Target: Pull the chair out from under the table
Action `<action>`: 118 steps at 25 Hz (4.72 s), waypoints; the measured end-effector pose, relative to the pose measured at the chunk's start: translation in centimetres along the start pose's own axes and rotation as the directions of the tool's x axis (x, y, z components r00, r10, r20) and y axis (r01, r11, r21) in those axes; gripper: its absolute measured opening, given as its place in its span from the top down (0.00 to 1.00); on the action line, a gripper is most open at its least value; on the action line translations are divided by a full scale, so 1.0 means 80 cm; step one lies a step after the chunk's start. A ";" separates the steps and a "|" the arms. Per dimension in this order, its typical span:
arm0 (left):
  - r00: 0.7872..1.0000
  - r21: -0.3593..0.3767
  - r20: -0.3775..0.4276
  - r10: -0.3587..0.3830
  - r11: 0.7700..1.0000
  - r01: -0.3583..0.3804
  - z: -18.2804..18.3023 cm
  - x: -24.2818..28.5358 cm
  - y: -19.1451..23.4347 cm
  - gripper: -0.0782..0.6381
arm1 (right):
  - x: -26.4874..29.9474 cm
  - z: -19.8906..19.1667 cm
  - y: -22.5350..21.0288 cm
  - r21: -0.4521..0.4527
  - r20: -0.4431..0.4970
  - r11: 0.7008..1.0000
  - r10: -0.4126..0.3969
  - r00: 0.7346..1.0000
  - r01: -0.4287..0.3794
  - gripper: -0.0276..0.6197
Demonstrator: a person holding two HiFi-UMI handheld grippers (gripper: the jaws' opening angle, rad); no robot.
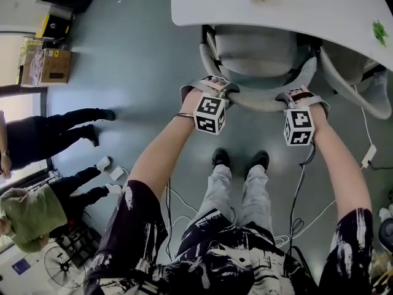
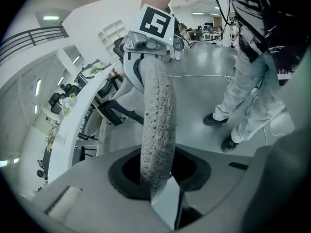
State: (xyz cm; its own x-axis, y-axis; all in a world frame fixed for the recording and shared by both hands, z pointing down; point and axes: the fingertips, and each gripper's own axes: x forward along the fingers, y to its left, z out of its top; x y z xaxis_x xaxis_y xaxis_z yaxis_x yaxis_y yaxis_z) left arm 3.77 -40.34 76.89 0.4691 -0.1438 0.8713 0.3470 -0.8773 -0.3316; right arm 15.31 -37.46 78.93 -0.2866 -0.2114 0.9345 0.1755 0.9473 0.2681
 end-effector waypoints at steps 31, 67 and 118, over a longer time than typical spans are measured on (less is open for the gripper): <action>0.993 0.016 0.015 -0.116 0.993 0.116 0.130 -0.087 -0.352 0.78 | -0.069 0.149 0.351 0.052 -0.005 0.997 0.058 0.998 -0.058 0.88; 0.992 -0.179 0.074 -0.104 0.977 0.116 0.137 -0.140 -0.423 0.69 | -0.129 0.188 0.422 0.112 0.066 0.992 0.057 0.996 -0.064 0.78; 0.473 -0.862 0.298 0.829 0.446 -0.240 0.255 -0.571 0.077 0.88 | -0.624 0.217 -0.064 0.938 0.181 0.268 -0.919 0.350 0.221 0.95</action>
State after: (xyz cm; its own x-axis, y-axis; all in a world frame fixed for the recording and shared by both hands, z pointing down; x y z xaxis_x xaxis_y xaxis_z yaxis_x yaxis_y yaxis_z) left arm 1.06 -29.81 27.67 0.7514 -0.6592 0.0297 -0.6578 -0.7518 -0.0456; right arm 12.36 -27.60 26.80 -0.4318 -0.9011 0.0385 -0.8993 0.4335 0.0586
